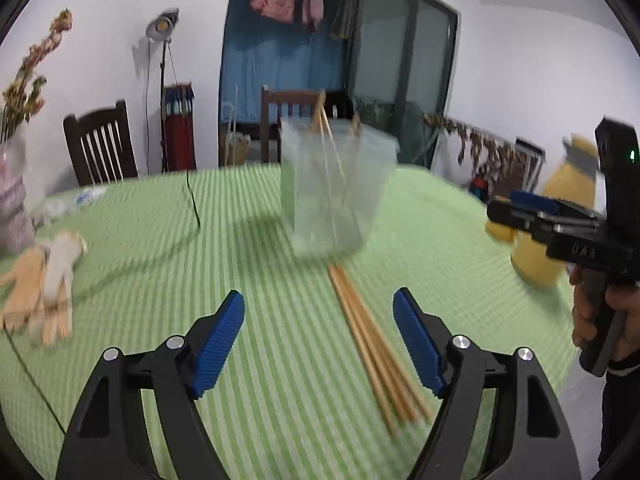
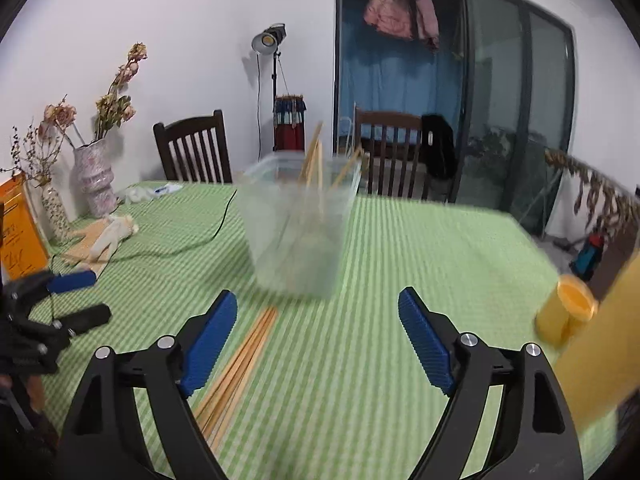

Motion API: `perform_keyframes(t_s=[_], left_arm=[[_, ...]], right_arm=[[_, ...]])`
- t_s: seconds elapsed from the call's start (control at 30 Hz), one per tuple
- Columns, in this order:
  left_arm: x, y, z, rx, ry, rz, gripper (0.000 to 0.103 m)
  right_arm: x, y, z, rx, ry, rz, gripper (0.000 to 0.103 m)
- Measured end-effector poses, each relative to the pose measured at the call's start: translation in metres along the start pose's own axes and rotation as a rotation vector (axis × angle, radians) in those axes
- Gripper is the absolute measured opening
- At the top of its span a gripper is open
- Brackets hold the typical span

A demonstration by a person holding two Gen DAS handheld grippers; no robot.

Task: Organize utensils
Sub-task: 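Move both open grippers back to the remaining wooden chopsticks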

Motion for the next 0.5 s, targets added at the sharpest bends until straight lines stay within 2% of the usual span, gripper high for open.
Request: perform_keyframes(t_s=[0.1, 0.23, 0.33, 0.43, 0.5], left_arm=[[-0.006, 0.01, 0.038, 0.049, -0.08, -0.031, 0.074], [-0.005, 0.024, 0.077, 0.094, -0.162, -0.007, 0.074], [-0.006, 0.028, 0.096, 0.058, -0.184, 0.016, 0.074], [0.005, 0.03, 0.105, 0.049, -0.205, 0.023, 0.074], [0.014, 0.034, 0.105, 0.045, -0.226, 0.056, 0.074]], right_arm=[[-0.015, -0.01, 0.032, 0.023, -0.016, 0.031, 0.082], [-0.026, -0.023, 0.072, 0.042, -0.071, 0.032, 0.082], [-0.03, -0.038, 0.096, 0.005, -0.112, 0.043, 0.082], [-0.031, -0.051, 0.118, -0.008, -0.158, -0.011, 0.082], [-0.028, -0.058, 0.123, -0.024, -0.166, -0.022, 0.082]])
Point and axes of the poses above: each gripper's, at about its wrist camera, not at the fingertips, and x roughly the way its jaws point, y to its right, z to its underside, the point moved 1 cm from there along x, roughly the way its jaws point, and after that the axes turned 9 degrees about y, right-handed, at the moved point
